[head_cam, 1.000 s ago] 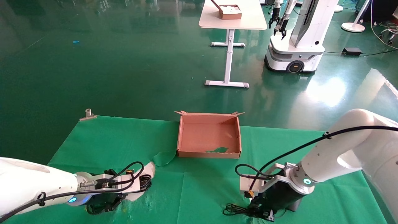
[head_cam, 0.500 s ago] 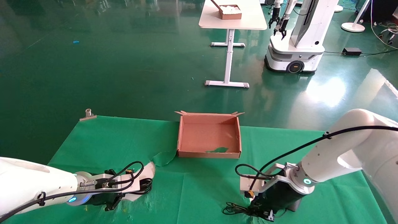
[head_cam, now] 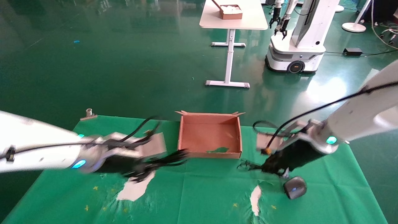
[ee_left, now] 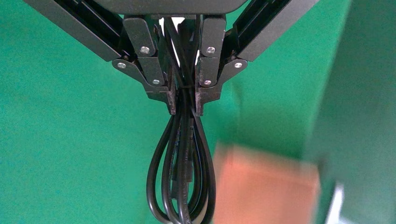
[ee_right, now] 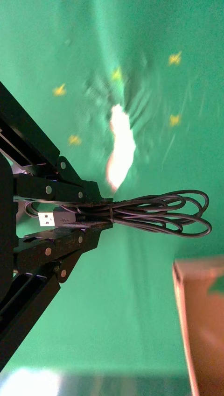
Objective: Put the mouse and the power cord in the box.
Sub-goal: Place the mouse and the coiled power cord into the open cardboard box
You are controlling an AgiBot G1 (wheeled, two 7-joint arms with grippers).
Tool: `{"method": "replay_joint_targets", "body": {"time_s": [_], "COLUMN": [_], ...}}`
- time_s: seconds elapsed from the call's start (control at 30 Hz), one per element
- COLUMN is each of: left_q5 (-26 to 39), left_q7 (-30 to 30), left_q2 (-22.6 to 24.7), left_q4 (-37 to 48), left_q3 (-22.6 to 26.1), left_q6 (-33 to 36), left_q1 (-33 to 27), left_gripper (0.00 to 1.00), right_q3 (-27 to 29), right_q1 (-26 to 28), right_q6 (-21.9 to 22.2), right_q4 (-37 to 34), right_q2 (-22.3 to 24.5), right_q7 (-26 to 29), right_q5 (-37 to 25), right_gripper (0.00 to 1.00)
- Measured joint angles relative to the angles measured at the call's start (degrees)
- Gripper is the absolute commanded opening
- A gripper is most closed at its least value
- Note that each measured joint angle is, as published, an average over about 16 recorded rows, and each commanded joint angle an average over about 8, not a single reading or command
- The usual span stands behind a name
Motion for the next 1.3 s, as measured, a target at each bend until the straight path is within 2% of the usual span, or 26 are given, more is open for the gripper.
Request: {"method": "replay_joint_targets", "body": {"time_s": [0.13, 0.3, 0.53, 0.8, 1.03, 1.3], "left_q5": [-0.3, 4.2, 15.8, 24.9, 29.4, 34.0], "left_q7": [-1.6, -4.3, -11.8, -22.6, -28.8, -32.8], "left_q2": [4.5, 10.2, 14.9, 15.8, 15.9, 15.9], "left_q4": [-1.2, -1.2, 1.4, 5.1, 8.2, 13.0], "left_q3": [0.3, 4.4, 15.7, 30.5, 39.6, 45.6], "left_q6": [-1.3, -7.7, -20.4, -33.4, -40.9, -45.6], "left_q1": [-1.6, -2.2, -2.3, -4.0, -5.2, -5.7], "left_gripper": [0.0, 0.0, 0.0, 0.0, 0.0, 0.0], "right_q3": [-0.6, -1.4, -2.3, -3.5, -5.2, -7.2], "right_q1": [2.4, 4.3, 4.3, 3.3, 3.7, 4.8], "right_q6": [-1.9, -5.2, -9.9, -12.6, -12.8, -12.1], "right_q4": [5.7, 15.9, 33.8, 50.5, 56.7, 58.1], "right_q2": [2.3, 5.7, 11.5, 17.1, 19.2, 19.5], "right_q7": [3.6, 10.1, 22.0, 33.7, 38.3, 39.8], "right_q5": [-1.4, -3.4, -6.0, -7.5, -6.8, -5.2], "right_gripper": [0.0, 0.0, 0.0, 0.0, 0.0, 0.0]}}
